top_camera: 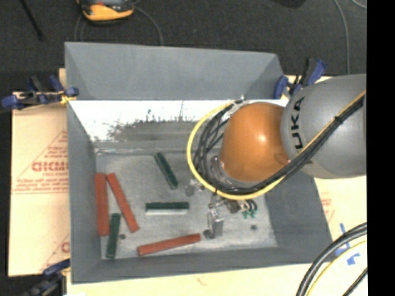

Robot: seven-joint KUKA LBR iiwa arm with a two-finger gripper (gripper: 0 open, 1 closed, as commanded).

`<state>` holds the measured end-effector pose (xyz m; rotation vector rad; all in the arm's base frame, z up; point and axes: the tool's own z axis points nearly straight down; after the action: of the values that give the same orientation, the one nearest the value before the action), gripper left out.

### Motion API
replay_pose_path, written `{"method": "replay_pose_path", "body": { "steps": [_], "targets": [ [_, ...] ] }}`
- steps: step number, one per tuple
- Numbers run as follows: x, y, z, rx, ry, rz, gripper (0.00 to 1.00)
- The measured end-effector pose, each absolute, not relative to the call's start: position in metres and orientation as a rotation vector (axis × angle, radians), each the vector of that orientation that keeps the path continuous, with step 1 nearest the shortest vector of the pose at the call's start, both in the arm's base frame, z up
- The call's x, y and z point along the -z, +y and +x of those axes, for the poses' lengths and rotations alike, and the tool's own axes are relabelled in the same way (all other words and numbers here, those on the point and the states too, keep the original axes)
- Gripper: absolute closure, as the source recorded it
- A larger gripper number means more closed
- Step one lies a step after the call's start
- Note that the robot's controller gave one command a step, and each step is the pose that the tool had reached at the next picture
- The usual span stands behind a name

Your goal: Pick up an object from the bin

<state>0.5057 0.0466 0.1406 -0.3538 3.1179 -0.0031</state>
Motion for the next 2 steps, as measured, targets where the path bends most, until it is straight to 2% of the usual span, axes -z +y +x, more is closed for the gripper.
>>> {"method": "replay_pose_path", "body": {
  "steps": [1,2],
  "targets": [
    [-0.095,0.062,0.506,-0.001,3.127,-0.228,0.00],
    [-0.075,0.067,0.540,-0.003,3.142,0.124,1.00]
  ]
}}
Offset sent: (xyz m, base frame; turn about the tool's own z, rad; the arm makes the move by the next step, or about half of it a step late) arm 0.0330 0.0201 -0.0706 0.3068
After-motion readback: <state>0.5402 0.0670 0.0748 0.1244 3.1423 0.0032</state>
